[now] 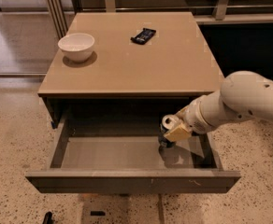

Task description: Pick pepsi can from top drawer and place on counter

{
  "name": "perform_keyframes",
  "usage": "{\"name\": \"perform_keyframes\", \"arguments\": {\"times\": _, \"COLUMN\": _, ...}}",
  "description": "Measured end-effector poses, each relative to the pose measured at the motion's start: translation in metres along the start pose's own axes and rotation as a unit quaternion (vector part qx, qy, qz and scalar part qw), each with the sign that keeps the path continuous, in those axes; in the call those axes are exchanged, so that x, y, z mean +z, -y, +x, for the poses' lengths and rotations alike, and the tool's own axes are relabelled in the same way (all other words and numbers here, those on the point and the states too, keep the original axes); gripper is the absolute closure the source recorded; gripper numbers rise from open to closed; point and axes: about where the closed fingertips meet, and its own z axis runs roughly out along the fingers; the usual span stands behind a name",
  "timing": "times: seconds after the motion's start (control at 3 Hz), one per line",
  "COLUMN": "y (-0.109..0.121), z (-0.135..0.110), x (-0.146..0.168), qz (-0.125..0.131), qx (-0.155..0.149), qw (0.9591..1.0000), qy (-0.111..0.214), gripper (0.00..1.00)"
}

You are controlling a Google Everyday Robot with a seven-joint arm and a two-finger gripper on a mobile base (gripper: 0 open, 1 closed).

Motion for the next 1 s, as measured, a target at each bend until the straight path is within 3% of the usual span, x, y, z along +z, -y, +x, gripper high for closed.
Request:
{"name": "perform_keyframes", "arguments": {"times": 0.33, "y": 0.012, "z": -0.053, "x": -0.048, "qz": 0.005, "qx": 0.016, "qw": 0.9993, "qy": -0.033, "gripper": 1.00}}
{"name": "perform_keyframes", "arguments": {"times": 0.67, "y": 0.006, "z": -0.071, "x": -0.064, "qz": -0.013, "qx": 0.033, "qw": 0.9979, "qy": -0.053, "gripper": 1.00}}
{"name": "perform_keyframes", "arguments": {"times": 1.0, "y": 0.006, "z": -0.071, "x": -0.064, "qz": -0.013, "qx": 0.033, "qw": 0.9979, "qy": -0.053, "gripper": 1.00}}
